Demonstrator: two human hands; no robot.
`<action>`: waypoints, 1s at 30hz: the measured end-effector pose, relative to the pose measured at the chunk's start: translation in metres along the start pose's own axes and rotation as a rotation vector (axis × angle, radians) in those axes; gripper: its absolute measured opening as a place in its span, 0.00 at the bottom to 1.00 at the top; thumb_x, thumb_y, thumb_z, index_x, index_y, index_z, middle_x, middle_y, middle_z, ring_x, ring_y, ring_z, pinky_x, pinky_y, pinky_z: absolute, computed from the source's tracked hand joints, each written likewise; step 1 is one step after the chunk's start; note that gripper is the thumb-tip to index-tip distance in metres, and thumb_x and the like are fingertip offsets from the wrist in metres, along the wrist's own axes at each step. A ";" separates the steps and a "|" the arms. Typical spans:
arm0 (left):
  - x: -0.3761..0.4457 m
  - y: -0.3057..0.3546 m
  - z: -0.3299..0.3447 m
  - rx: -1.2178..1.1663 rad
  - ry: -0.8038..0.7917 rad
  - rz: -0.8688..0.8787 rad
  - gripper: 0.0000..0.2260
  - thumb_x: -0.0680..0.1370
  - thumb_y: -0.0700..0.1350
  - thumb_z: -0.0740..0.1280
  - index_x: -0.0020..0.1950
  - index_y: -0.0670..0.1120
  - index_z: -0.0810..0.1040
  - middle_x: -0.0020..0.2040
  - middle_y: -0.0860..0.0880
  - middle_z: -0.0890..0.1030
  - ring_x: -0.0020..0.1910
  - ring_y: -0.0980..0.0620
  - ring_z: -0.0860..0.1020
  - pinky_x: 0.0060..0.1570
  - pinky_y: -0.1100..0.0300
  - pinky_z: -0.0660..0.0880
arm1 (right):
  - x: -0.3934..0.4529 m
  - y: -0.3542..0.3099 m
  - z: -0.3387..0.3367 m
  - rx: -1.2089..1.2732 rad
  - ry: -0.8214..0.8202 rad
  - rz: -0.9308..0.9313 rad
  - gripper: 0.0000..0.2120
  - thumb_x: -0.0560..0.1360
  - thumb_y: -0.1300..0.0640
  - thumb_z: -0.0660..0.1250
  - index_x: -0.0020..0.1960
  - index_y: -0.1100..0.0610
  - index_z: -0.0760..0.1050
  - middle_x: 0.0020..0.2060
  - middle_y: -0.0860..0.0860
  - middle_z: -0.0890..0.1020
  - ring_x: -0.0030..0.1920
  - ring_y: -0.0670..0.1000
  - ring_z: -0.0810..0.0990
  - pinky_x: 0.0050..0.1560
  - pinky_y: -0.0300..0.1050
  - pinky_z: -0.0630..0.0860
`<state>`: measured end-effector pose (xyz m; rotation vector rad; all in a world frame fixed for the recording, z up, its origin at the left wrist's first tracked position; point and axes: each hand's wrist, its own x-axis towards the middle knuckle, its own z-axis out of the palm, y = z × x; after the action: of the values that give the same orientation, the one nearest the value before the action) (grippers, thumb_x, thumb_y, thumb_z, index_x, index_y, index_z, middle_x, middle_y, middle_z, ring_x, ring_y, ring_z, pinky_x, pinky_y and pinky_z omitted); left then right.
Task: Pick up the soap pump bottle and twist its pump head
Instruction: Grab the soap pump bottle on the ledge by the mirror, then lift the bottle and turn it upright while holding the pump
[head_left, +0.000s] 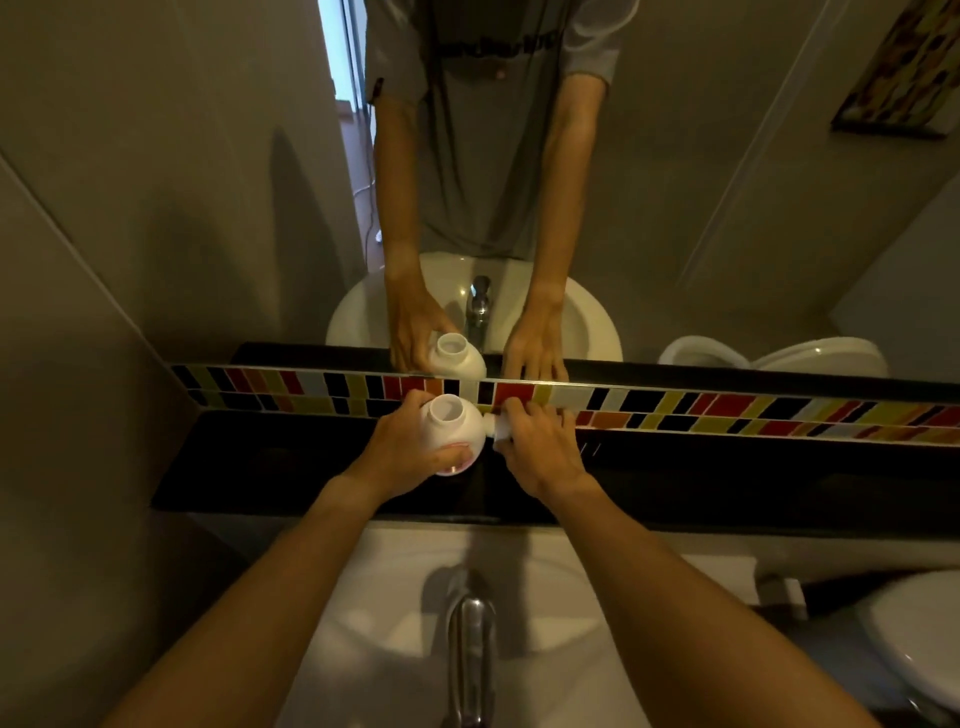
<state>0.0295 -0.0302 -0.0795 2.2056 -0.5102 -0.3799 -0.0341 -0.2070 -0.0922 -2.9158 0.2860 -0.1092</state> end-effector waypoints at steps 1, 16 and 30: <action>0.000 0.000 0.000 -0.006 0.006 0.001 0.31 0.66 0.51 0.79 0.63 0.50 0.67 0.58 0.52 0.75 0.56 0.52 0.76 0.55 0.56 0.75 | -0.001 -0.001 0.004 0.026 -0.003 0.011 0.20 0.75 0.53 0.69 0.65 0.52 0.69 0.62 0.55 0.79 0.65 0.59 0.75 0.70 0.60 0.62; -0.052 0.019 -0.045 0.433 0.203 0.088 0.32 0.61 0.51 0.80 0.61 0.49 0.70 0.58 0.43 0.69 0.53 0.42 0.75 0.50 0.46 0.80 | -0.060 0.014 -0.068 0.207 0.113 -0.105 0.24 0.76 0.60 0.68 0.69 0.51 0.66 0.63 0.53 0.76 0.66 0.54 0.71 0.69 0.52 0.63; -0.102 0.078 -0.028 0.526 0.245 0.211 0.31 0.63 0.54 0.77 0.62 0.53 0.69 0.60 0.46 0.71 0.57 0.46 0.74 0.55 0.52 0.76 | -0.105 -0.032 -0.109 -0.074 0.250 -0.264 0.24 0.71 0.57 0.73 0.64 0.50 0.69 0.61 0.51 0.79 0.64 0.54 0.76 0.69 0.54 0.66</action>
<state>-0.0656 -0.0082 0.0088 2.6165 -0.7626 0.1592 -0.1412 -0.1774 0.0155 -2.9981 -0.0607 -0.5162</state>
